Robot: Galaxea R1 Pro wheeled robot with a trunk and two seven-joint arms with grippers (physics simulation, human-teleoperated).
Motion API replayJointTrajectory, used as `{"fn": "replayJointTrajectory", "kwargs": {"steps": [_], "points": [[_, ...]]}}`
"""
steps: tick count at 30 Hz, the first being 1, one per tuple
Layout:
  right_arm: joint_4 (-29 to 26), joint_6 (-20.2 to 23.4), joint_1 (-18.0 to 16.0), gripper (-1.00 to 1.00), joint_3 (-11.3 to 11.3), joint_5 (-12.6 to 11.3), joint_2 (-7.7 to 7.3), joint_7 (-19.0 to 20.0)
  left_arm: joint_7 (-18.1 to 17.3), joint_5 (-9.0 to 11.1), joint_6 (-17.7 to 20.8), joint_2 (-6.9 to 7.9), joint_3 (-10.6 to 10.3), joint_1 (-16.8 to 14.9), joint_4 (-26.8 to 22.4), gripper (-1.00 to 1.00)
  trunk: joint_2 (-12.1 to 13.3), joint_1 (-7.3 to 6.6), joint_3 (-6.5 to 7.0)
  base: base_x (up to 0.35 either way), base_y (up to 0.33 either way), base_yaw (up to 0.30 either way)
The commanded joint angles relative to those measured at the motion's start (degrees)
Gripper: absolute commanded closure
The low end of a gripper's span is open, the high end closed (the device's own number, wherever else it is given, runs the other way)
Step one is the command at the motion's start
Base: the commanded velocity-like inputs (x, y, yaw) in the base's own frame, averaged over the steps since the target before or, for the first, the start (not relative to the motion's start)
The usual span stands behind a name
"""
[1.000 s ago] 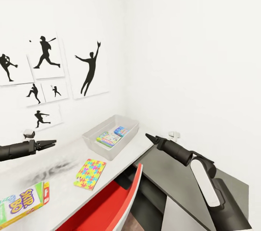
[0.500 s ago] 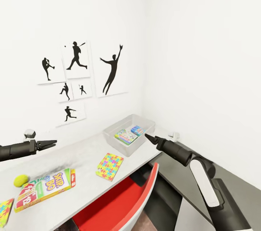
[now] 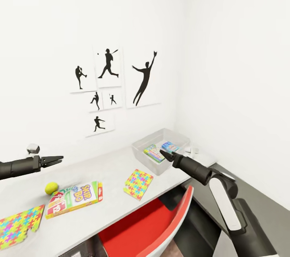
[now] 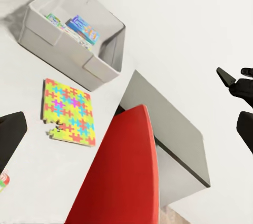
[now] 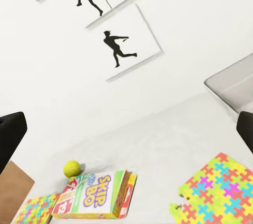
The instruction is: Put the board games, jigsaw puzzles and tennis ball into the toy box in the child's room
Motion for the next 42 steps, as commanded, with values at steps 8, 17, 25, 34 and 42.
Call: {"fn": "replayJointTrajectory", "kwargs": {"steps": [8, 17, 25, 34, 42], "points": [[0.0, 0.2, 0.0, -1.00, 0.1, 0.4, 0.10, 0.0, -0.3, -0.1, 0.5, 0.01, 0.3, -0.1, 0.0, -1.00, -0.1, 0.02, -0.10, -0.005, 0.006, 0.289], [0.0, 0.3, 0.0, -1.00, 0.1, 0.5, 0.12, -0.1, -0.3, -0.2, 0.6, 0.08, 0.5, -0.1, 0.0, -1.00, -0.1, 0.02, -0.10, -0.115, 0.202, 0.289], [0.0, 0.3, 0.0, -1.00, 0.1, 0.4, 0.12, -0.1, -0.3, -0.2, 0.5, 0.08, 0.4, -0.1, 0.0, -1.00, -0.1, 0.02, -0.10, -0.100, 0.263, 0.289], [0.0, 0.3, 0.0, -1.00, 0.1, 0.4, 0.12, -0.1, -0.3, -0.1, 0.5, 0.00, 0.5, -0.1, 0.0, -1.00, -0.1, 0.02, -0.10, -0.008, 0.197, 0.289], [0.0, 0.3, 0.0, -1.00, 0.1, 0.4, 0.12, -0.1, -0.3, 0.3, 0.6, 0.26, 0.6, -0.1, 0.0, -1.00, 1.9, -1.08, 0.80, 0.000, 0.017, 0.289]]}}
